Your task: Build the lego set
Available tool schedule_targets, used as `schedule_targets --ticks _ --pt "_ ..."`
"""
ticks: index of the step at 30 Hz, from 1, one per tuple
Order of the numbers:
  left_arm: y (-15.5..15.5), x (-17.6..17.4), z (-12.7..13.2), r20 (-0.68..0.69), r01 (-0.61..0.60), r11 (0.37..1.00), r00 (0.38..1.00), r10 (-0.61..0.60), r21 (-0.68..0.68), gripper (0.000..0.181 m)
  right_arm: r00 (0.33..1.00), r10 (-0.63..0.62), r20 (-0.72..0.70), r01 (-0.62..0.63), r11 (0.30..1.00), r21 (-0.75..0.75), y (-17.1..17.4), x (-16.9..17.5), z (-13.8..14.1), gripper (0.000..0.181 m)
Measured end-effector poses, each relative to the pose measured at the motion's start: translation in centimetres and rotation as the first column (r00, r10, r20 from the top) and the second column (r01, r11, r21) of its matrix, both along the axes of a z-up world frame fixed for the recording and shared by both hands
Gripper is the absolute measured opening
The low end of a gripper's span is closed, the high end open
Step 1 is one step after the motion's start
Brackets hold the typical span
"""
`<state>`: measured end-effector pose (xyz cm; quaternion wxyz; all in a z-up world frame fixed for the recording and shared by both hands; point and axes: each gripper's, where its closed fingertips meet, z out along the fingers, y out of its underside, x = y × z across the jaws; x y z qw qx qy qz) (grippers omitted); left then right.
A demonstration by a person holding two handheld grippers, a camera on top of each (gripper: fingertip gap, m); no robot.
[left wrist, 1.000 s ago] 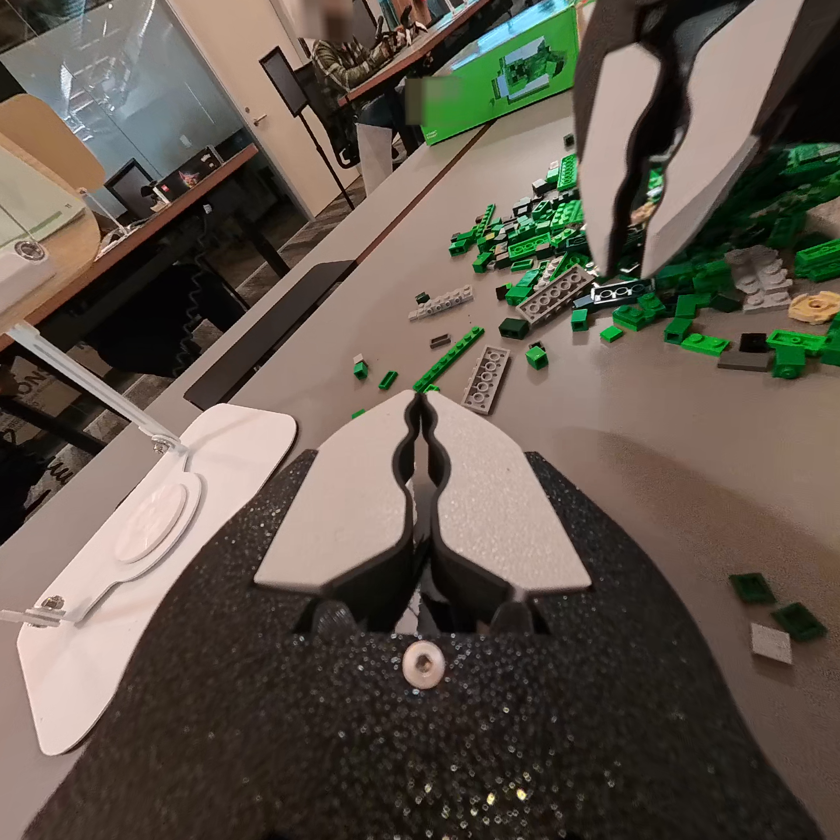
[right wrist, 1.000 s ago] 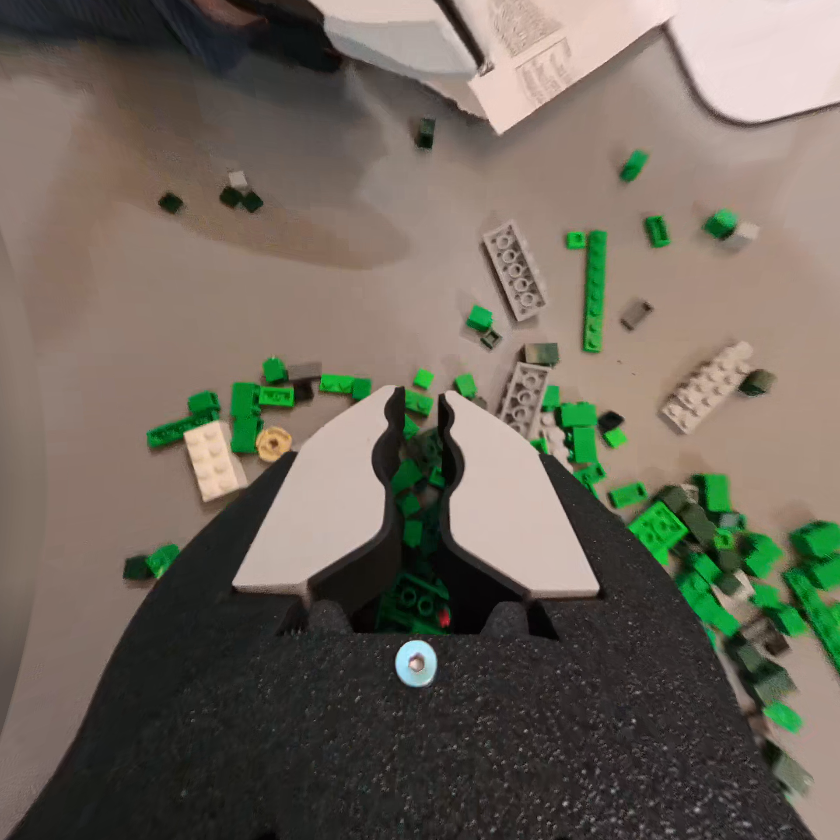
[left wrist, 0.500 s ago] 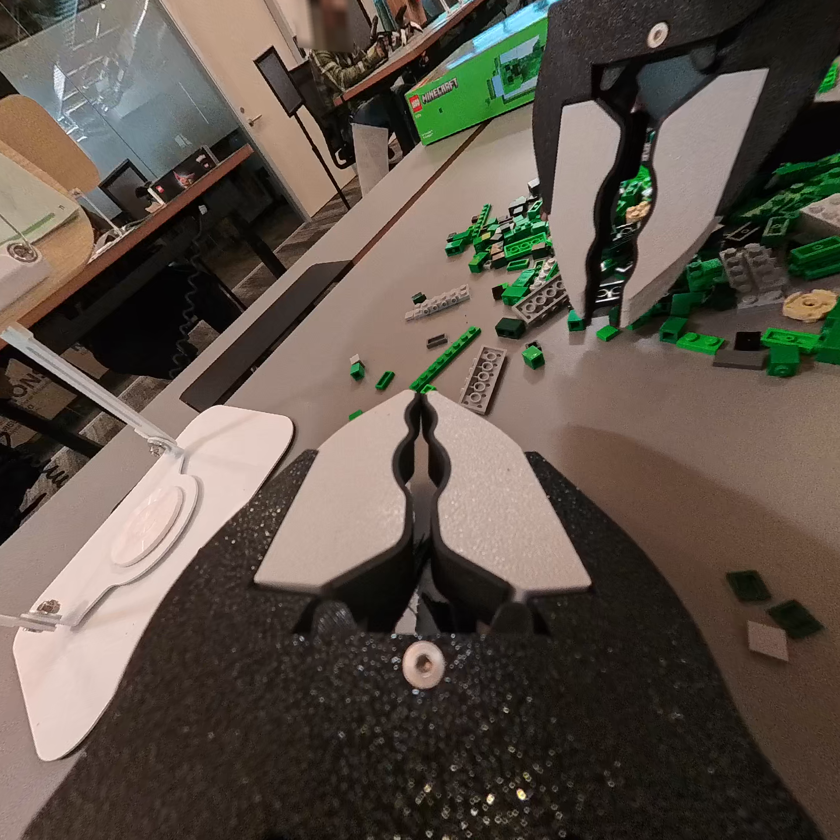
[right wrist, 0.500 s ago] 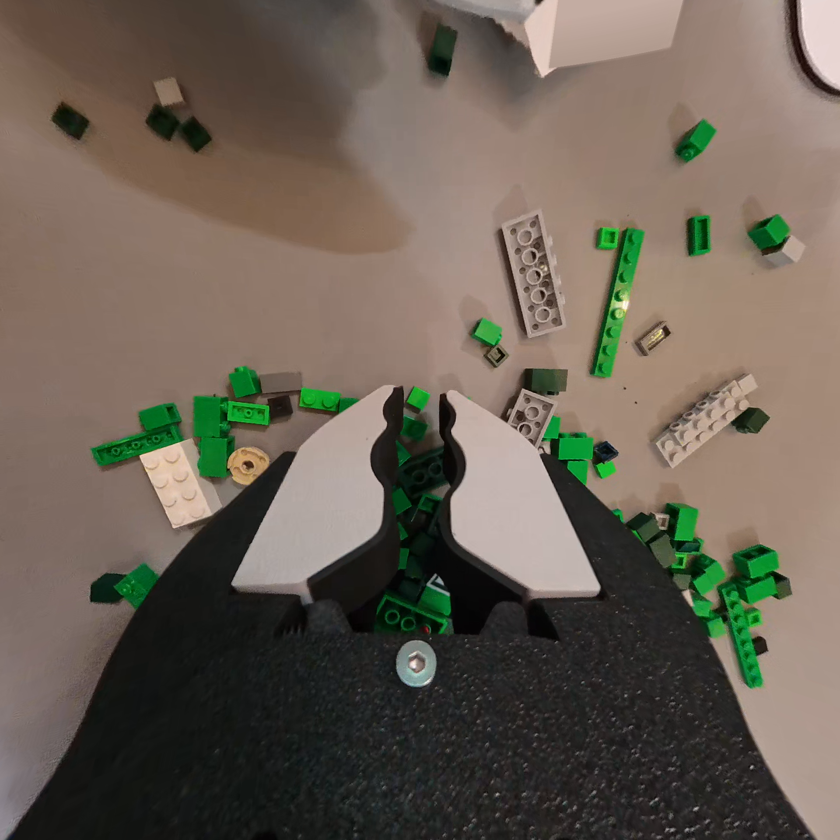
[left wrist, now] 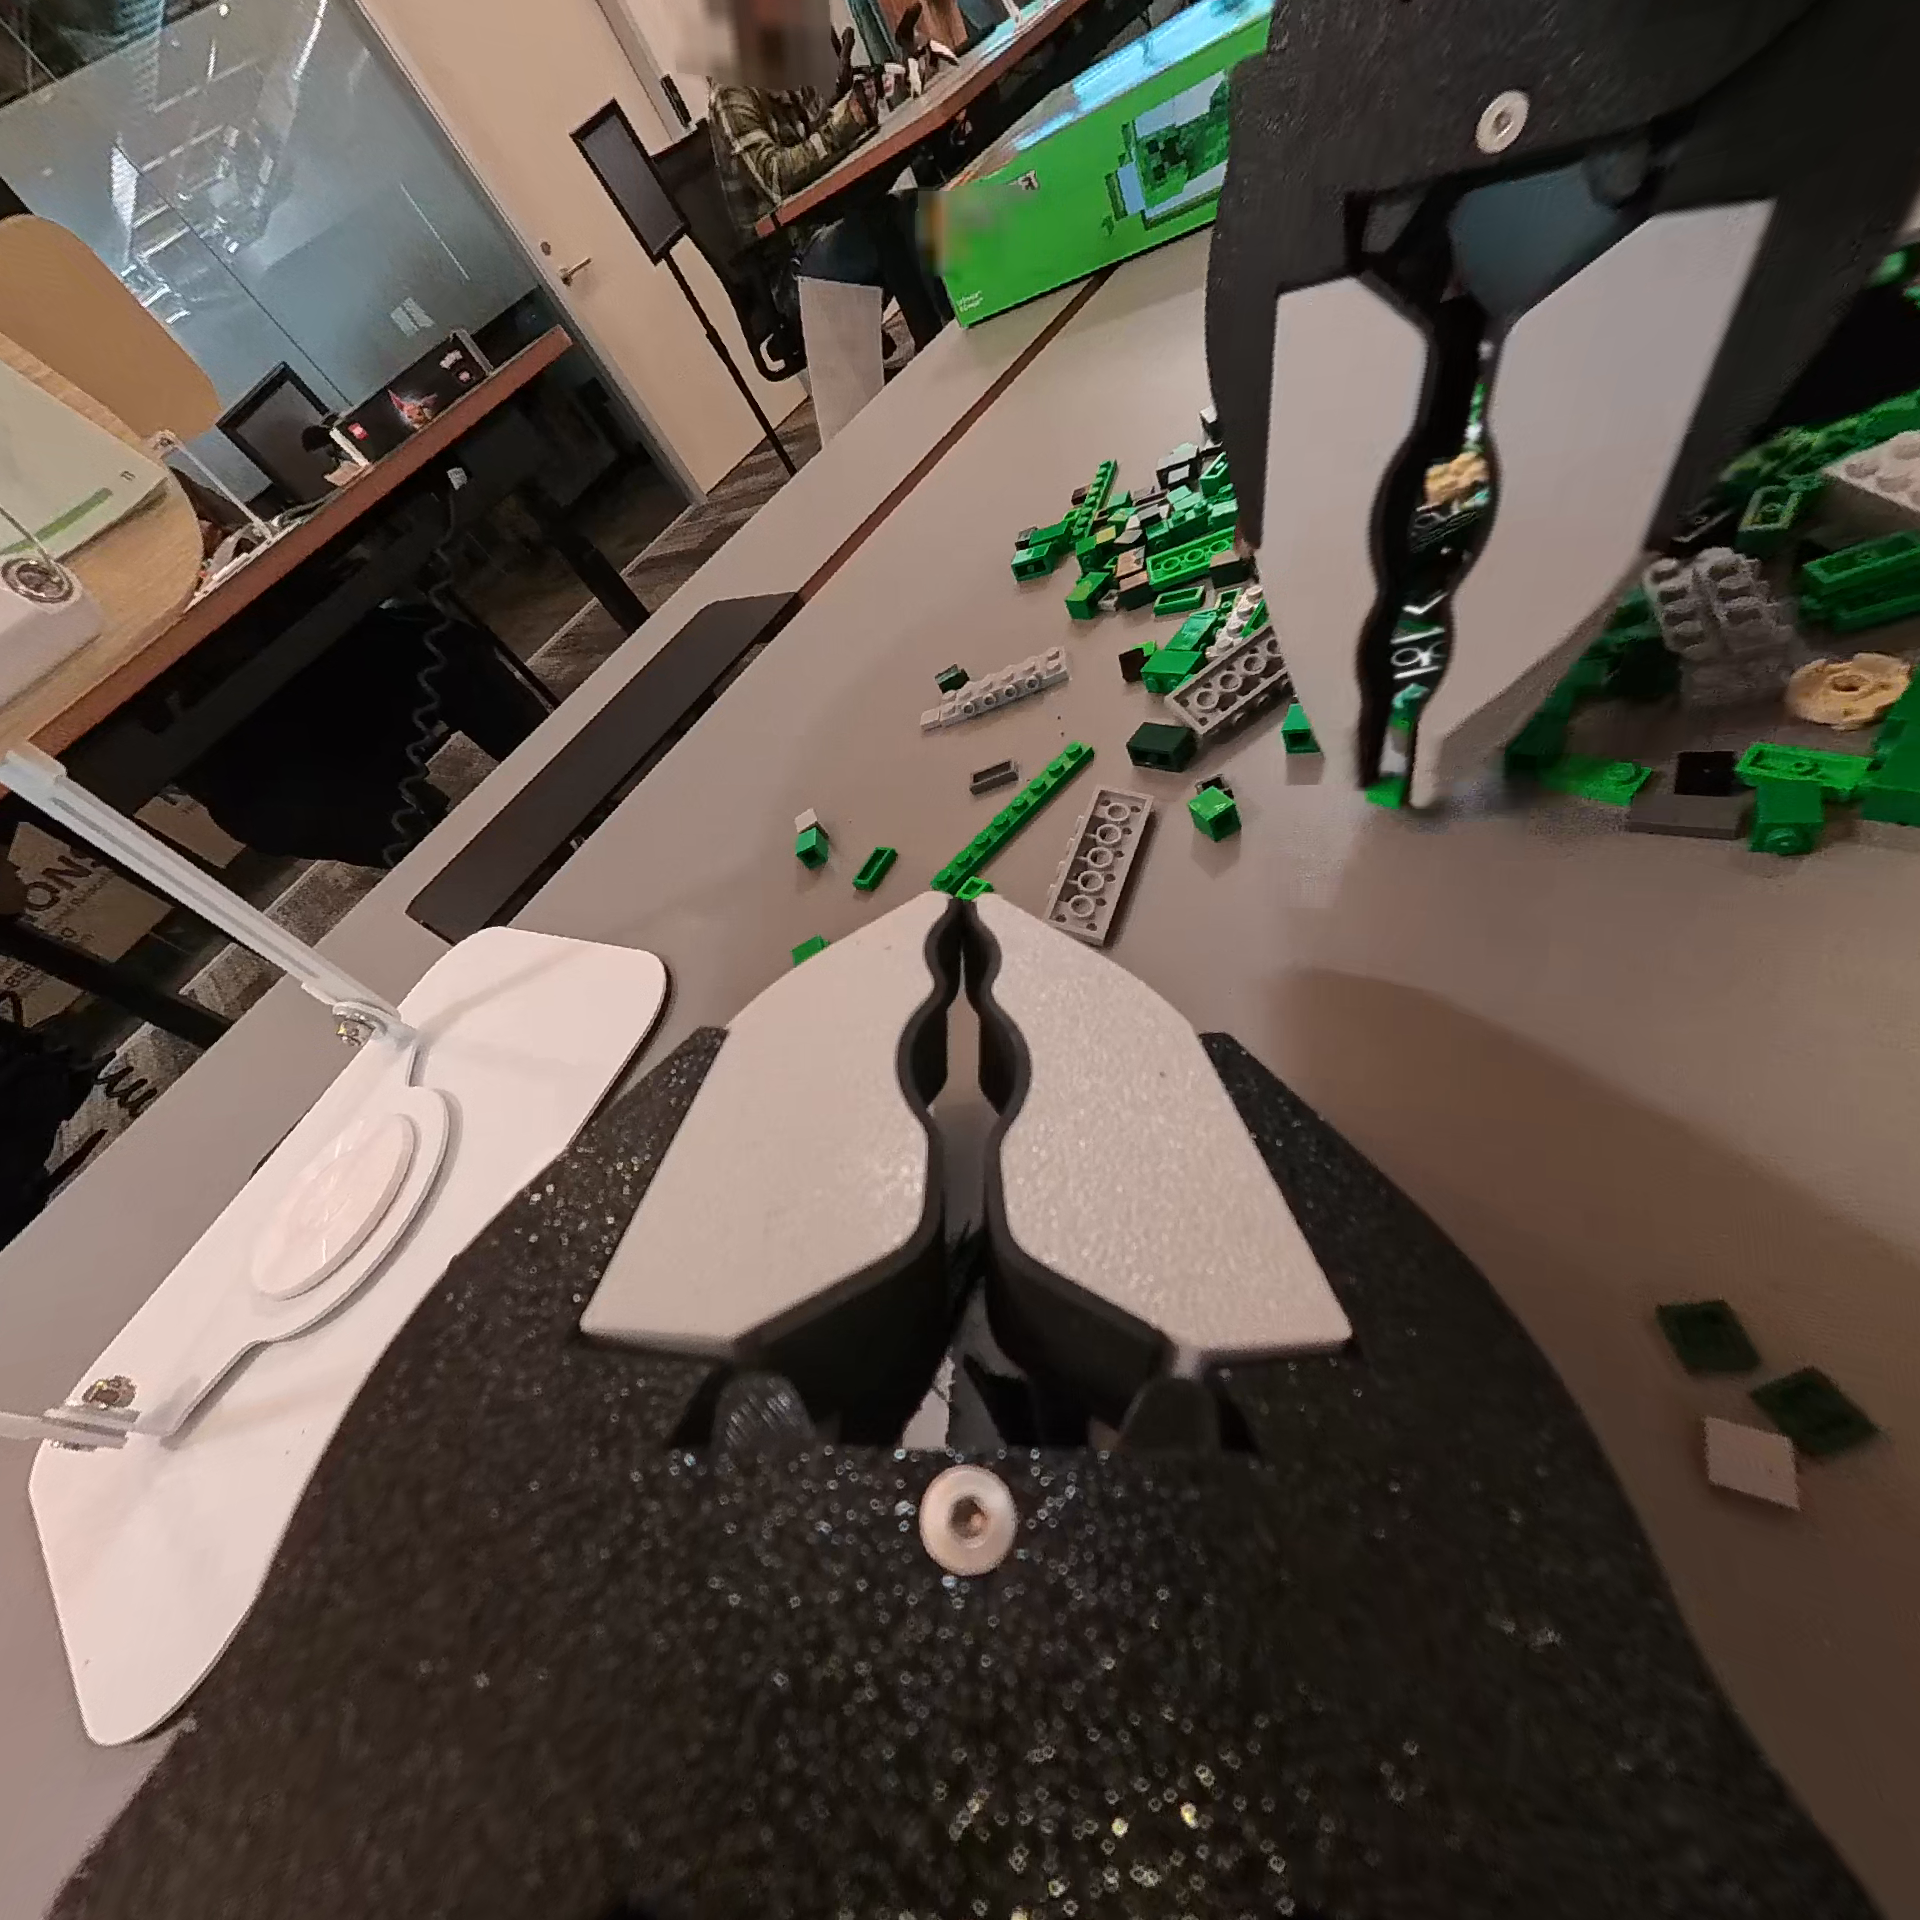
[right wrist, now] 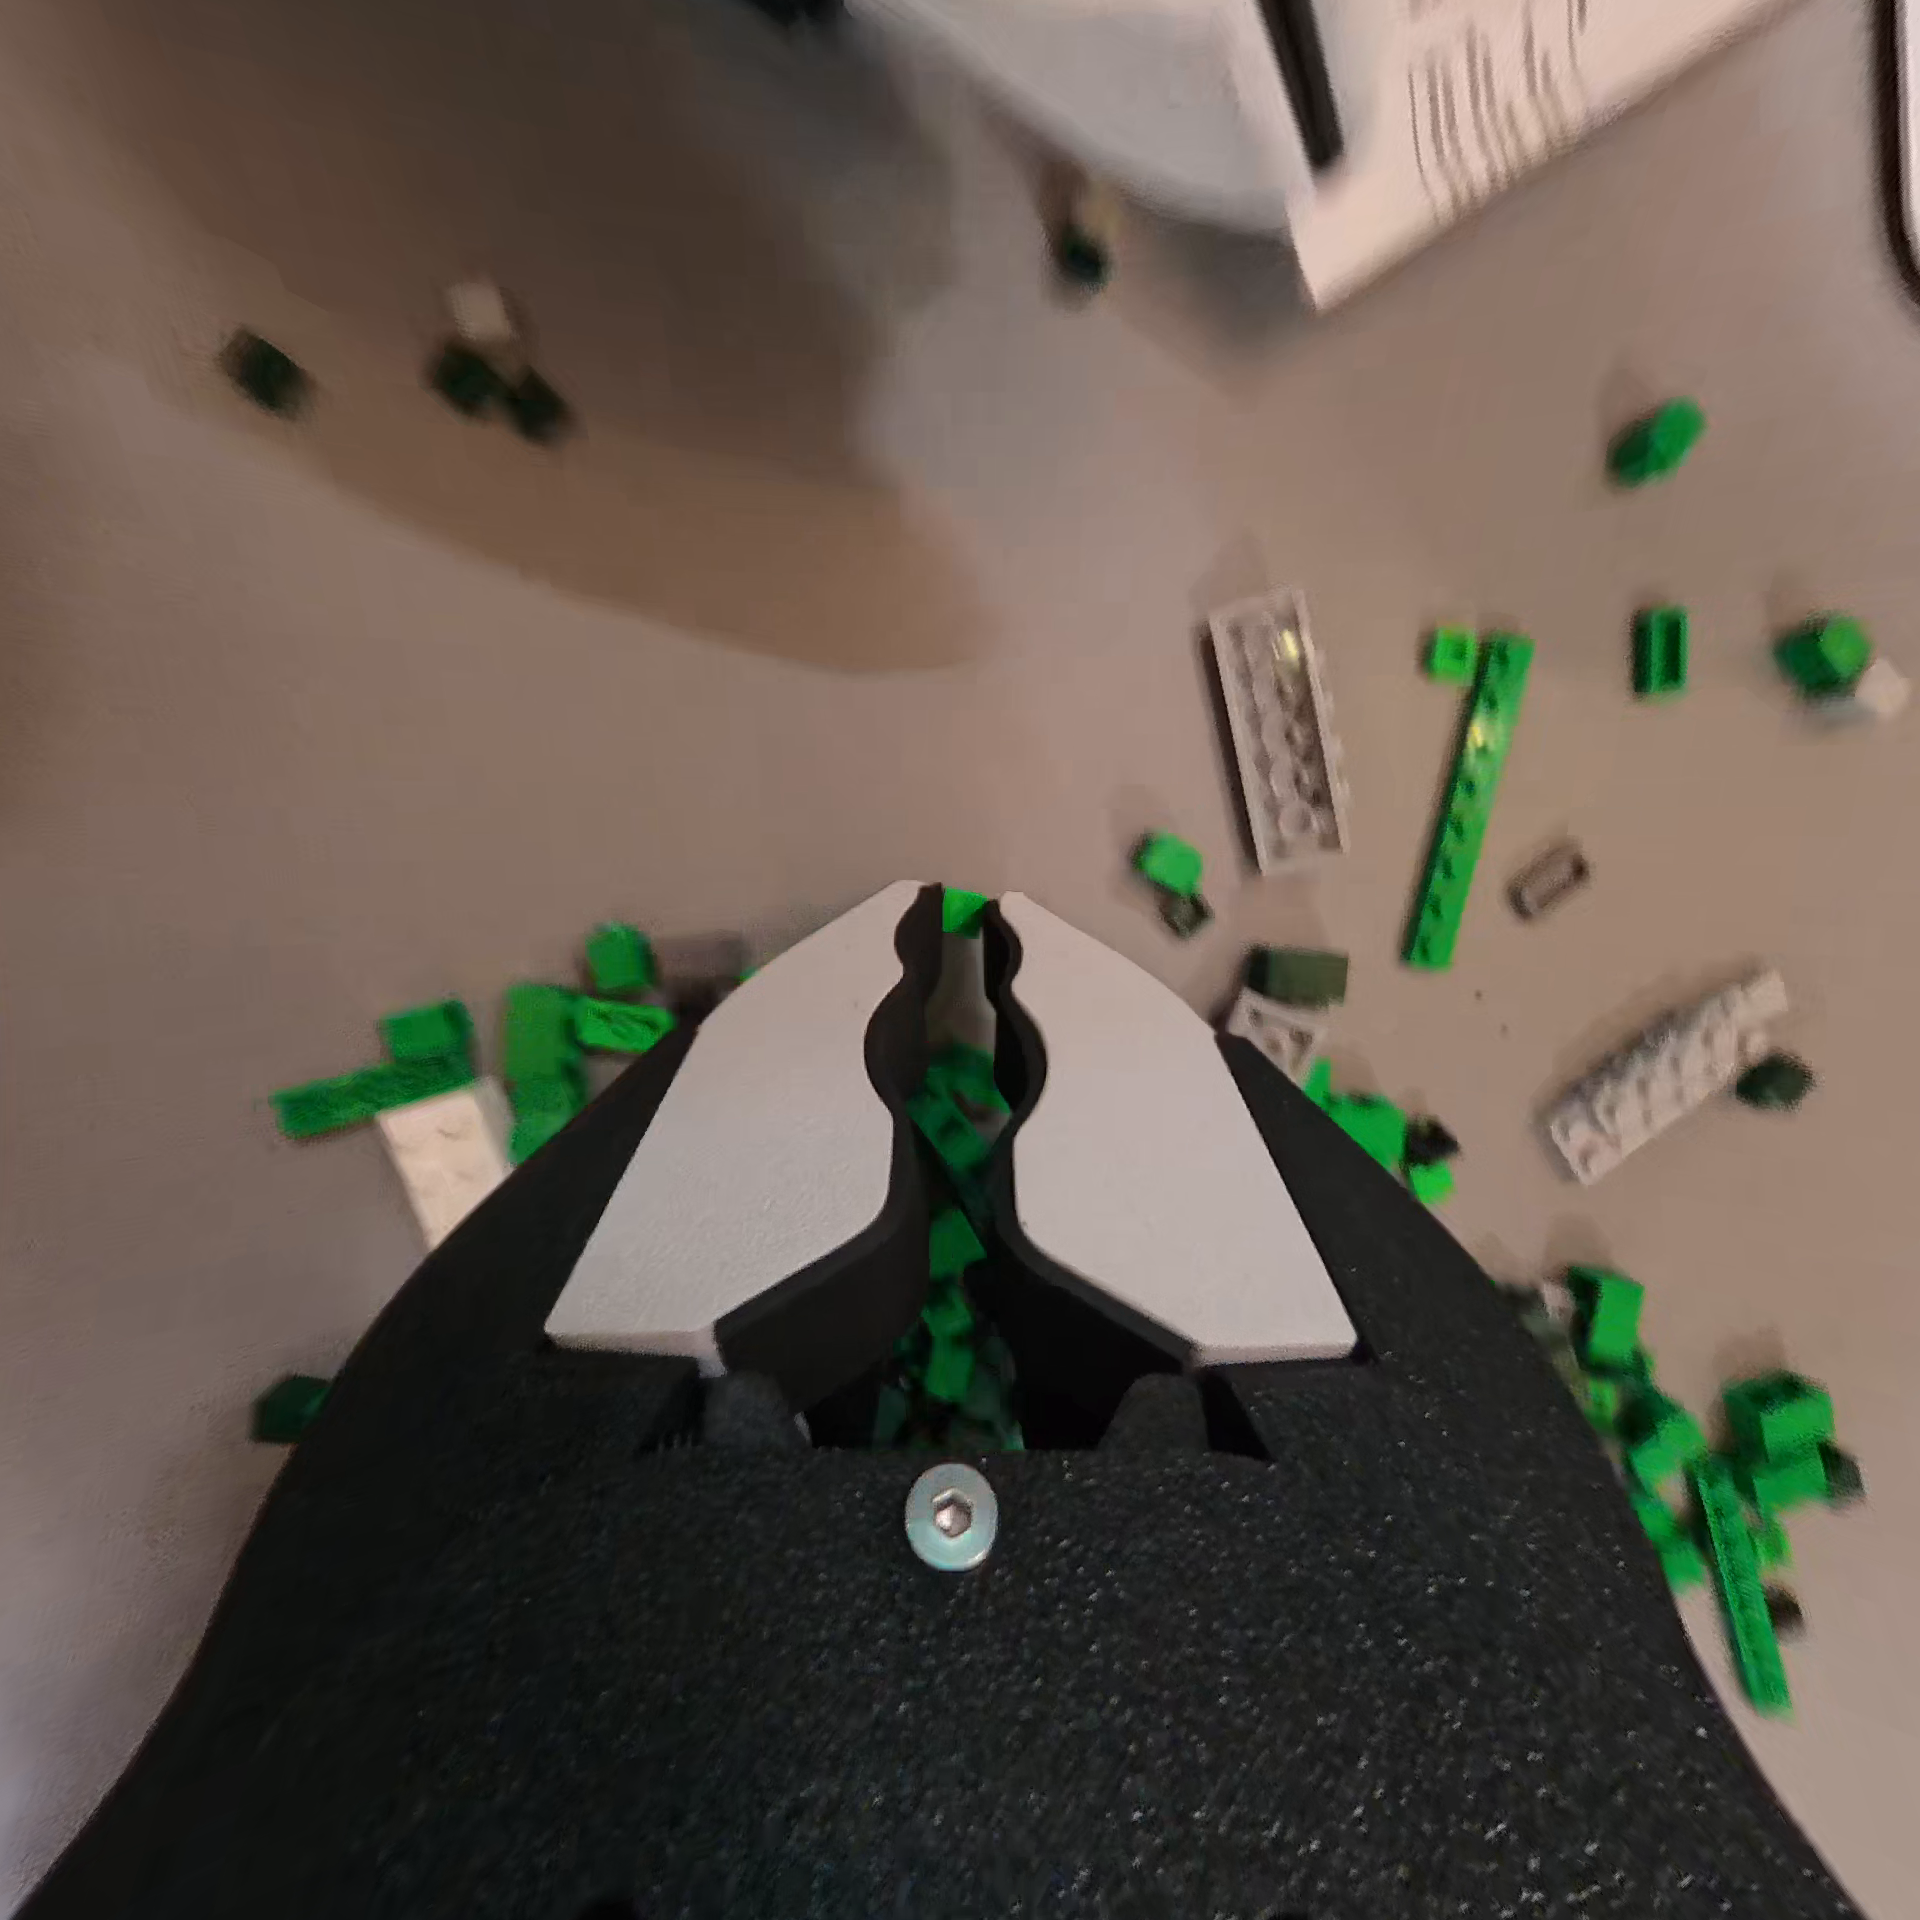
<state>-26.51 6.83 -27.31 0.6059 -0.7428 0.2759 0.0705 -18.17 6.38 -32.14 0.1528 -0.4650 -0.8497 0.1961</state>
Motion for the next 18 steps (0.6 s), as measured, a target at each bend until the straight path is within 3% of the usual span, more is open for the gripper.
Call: schedule_targets --ticks 3,8,18 --pt "0.0 0.0 0.1 0.005 -0.001 1.0 1.0 0.001 0.002 0.0 0.99 0.112 -0.084 -0.116 0.992 -0.05 -4.0 -1.5 1.3 0.007" --pt "0.0 0.0 0.0 0.002 0.0 1.0 1.0 0.0 0.002 0.0 0.956 0.285 -0.064 -0.285 0.958 0.005 -8.4 -1.9 0.1 0.008" --pt "0.0 0.1 0.0 -0.003 0.003 1.0 1.0 -0.003 -0.003 0.0 0.947 0.305 -0.099 -0.31 0.95 -0.041 -10.0 -1.8 -0.2 0.019"
